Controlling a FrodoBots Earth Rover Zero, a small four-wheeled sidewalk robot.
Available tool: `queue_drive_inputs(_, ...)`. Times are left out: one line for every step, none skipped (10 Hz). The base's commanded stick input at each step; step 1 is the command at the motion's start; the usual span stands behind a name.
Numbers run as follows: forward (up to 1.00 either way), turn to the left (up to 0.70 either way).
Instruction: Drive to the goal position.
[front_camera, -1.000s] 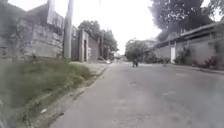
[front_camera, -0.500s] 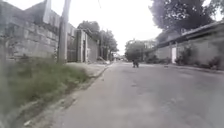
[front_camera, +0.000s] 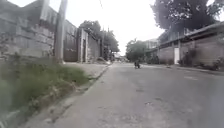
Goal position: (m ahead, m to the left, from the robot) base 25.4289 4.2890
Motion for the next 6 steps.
queue_drive_inputs(0.70, 0.00)
queue_drive_inputs(0.70, 0.00)
queue_drive_inputs(0.70, 0.00)
queue_drive_inputs(0.70, 0.00)
queue_drive_inputs(0.70, 0.00)
queue_drive_inputs(0.70, 0.00)
